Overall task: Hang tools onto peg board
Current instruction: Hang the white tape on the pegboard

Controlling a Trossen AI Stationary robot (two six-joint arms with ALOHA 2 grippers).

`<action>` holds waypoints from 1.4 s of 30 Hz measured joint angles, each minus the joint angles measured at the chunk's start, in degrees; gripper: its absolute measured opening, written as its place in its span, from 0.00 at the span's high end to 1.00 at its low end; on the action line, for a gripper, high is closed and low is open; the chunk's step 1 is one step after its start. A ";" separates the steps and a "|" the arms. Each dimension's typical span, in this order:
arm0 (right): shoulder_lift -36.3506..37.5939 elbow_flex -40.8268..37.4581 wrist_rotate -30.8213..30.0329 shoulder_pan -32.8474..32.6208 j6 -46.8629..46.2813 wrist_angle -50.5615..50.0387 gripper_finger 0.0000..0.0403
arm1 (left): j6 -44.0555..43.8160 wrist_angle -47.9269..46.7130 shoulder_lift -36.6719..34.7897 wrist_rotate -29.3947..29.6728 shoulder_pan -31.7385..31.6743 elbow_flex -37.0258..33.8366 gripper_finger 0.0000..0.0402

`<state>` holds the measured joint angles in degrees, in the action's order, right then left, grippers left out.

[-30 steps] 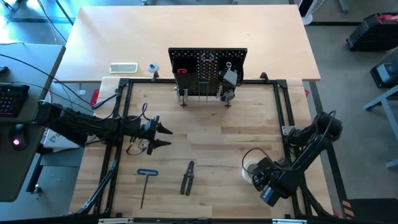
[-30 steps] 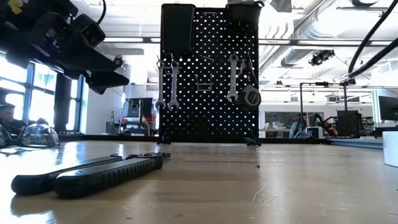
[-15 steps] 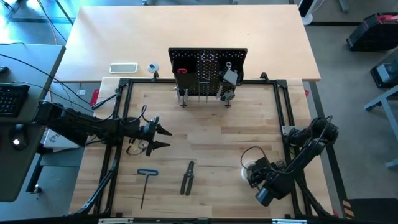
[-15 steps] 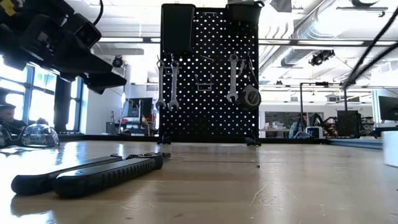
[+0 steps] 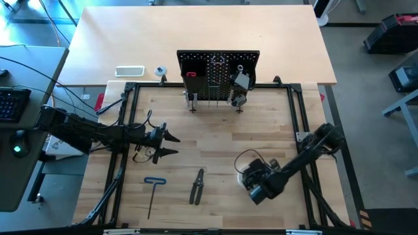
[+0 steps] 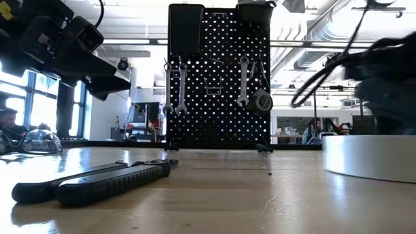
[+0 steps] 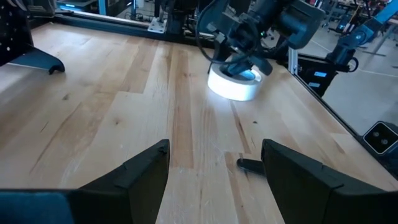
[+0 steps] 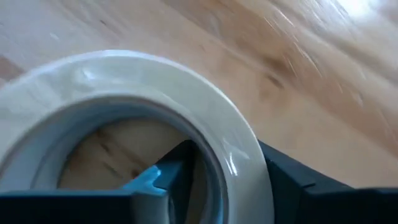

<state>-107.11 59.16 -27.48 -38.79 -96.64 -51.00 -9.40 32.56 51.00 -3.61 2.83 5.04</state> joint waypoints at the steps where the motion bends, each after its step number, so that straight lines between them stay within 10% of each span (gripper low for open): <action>1: -0.18 0.02 -0.26 1.15 2.47 0.96 0.65 | -0.03 -0.01 0.00 0.06 0.00 0.00 0.39; 24: -0.48 -0.04 -5.12 27.81 60.75 44.61 0.74 | -0.54 -1.10 0.00 3.29 -0.04 0.00 0.39; 42: -0.48 -0.04 5.27 32.57 68.69 46.96 0.73 | 0.75 -1.49 0.00 3.86 -0.07 0.00 0.39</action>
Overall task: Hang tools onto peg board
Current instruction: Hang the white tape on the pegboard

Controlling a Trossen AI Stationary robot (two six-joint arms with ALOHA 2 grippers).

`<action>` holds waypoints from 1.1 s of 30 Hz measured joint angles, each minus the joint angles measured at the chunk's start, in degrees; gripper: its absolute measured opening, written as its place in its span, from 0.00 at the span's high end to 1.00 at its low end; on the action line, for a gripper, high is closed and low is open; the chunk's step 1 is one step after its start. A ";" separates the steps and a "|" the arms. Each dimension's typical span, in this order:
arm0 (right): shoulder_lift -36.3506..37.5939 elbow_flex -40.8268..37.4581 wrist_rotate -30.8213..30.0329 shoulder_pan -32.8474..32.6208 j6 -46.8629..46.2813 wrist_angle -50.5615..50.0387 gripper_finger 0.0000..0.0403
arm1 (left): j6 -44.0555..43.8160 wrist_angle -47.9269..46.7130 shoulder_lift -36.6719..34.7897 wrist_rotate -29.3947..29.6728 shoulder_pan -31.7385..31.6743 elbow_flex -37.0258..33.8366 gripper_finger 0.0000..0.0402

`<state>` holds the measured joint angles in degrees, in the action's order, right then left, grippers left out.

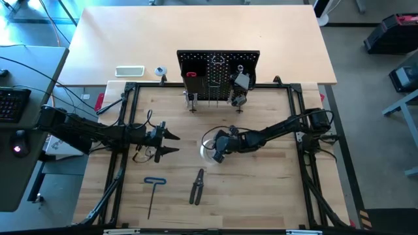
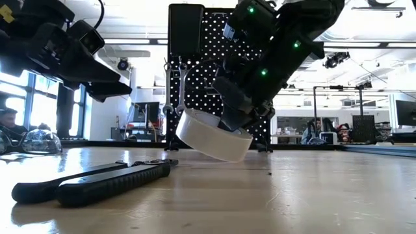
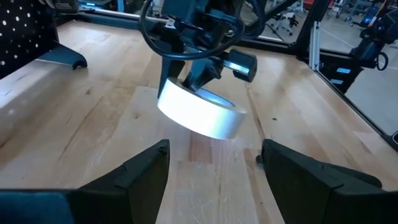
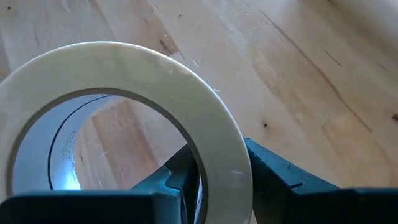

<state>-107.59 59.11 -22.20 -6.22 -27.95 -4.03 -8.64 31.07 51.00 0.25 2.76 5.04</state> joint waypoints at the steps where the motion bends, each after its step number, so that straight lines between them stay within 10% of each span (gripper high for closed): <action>1: 0.01 0.00 0.29 0.00 0.37 0.00 0.73 | 0.25 0.00 0.00 0.07 0.00 0.00 0.39; 19: 0.10 0.04 -3.14 0.93 3.50 -1.83 0.81 | -1.41 0.64 0.00 7.18 0.02 -0.02 0.39; 33: 0.09 3.81 -27.47 -3.57 20.89 4.28 0.81 | -4.23 10.60 2.80 14.61 0.00 -0.02 0.39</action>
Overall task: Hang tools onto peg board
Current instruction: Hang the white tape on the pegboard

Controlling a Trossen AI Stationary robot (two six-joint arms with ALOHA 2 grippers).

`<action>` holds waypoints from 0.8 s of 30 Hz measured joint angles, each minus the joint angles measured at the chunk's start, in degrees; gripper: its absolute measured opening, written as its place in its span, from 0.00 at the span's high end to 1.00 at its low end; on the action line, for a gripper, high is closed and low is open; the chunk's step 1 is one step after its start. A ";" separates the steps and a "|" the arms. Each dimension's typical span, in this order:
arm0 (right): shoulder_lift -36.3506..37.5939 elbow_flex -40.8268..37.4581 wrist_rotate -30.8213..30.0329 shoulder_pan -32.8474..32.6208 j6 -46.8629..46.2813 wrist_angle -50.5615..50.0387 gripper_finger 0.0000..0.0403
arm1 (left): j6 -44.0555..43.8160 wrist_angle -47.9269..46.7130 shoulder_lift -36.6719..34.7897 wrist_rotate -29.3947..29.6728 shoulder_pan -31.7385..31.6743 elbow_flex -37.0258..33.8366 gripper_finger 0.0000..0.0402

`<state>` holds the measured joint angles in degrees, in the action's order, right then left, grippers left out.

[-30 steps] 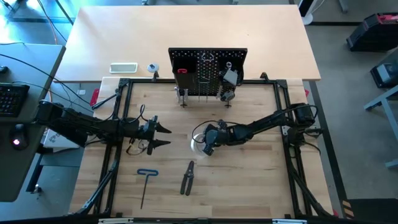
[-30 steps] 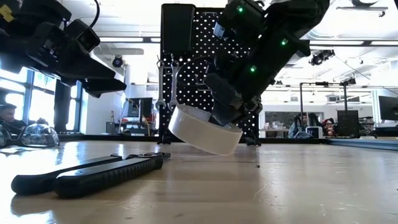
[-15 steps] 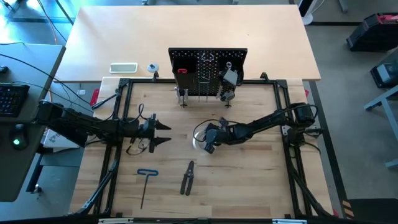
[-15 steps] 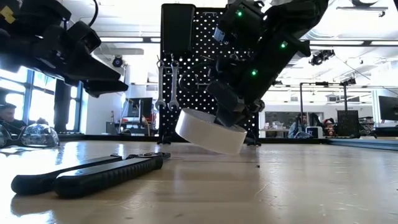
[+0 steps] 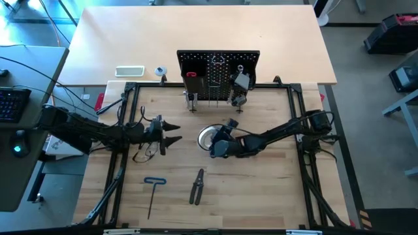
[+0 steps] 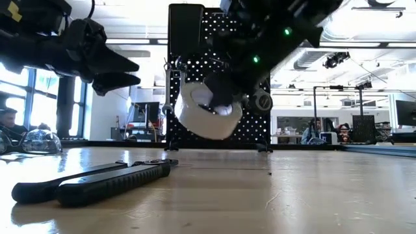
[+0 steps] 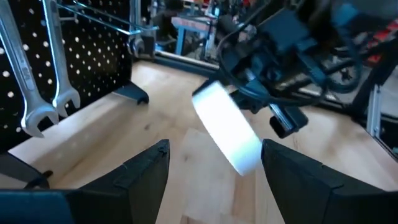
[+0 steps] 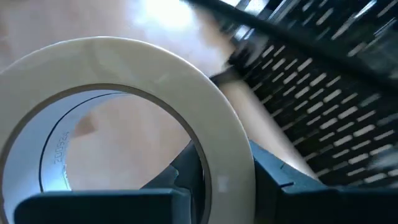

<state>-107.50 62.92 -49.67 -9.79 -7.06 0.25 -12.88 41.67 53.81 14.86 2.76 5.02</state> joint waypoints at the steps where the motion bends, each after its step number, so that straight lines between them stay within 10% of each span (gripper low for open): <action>1: 0.00 0.83 -2.33 -0.38 1.95 0.02 0.81 | -0.18 1.60 1.25 0.52 0.00 0.00 0.39; 11: 0.00 7.25 -24.09 -1.99 17.83 0.08 0.81 | -0.56 17.87 22.30 3.36 -0.17 2.97 0.39; 24: 0.00 9.02 -29.24 1.85 22.57 0.44 0.81 | -1.77 47.71 52.16 5.56 -3.40 12.16 0.39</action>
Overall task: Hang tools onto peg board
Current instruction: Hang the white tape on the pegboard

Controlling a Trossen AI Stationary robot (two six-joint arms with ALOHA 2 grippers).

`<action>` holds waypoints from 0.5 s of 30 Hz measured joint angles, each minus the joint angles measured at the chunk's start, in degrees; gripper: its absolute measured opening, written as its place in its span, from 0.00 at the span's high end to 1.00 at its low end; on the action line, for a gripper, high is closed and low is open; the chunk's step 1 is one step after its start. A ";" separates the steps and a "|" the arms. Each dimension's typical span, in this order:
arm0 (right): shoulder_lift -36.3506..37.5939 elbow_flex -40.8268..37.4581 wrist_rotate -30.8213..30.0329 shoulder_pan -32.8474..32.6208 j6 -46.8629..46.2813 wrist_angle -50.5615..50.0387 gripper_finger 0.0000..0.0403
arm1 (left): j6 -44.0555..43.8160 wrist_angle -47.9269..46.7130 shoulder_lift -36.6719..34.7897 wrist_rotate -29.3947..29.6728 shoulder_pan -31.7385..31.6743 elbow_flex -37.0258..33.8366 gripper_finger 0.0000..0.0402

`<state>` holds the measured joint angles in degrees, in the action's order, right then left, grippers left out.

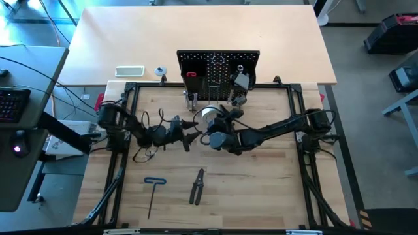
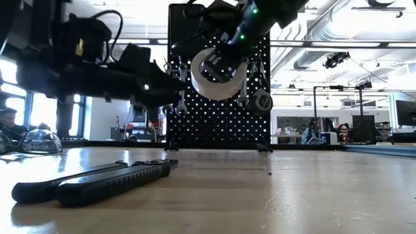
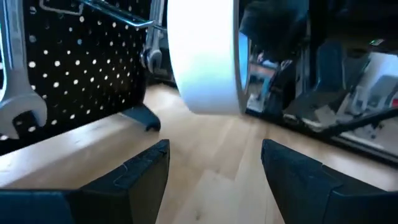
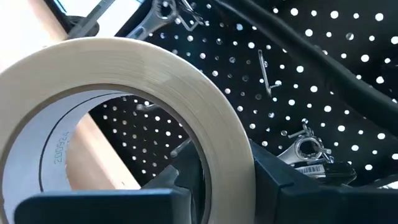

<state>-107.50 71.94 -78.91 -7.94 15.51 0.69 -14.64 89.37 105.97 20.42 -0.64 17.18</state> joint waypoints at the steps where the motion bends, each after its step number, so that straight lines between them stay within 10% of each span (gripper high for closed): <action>1: 0.00 0.00 0.00 0.33 0.00 0.02 0.81 | -0.49 0.52 1.59 -0.71 -0.61 0.57 0.39; 15: 0.00 0.02 3.60 3.85 4.43 6.05 0.82 | -2.83 0.62 9.58 -7.29 -3.66 11.18 0.39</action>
<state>-107.50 71.96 -75.31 -4.09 19.94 6.74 -17.47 90.00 115.55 13.12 -4.30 28.35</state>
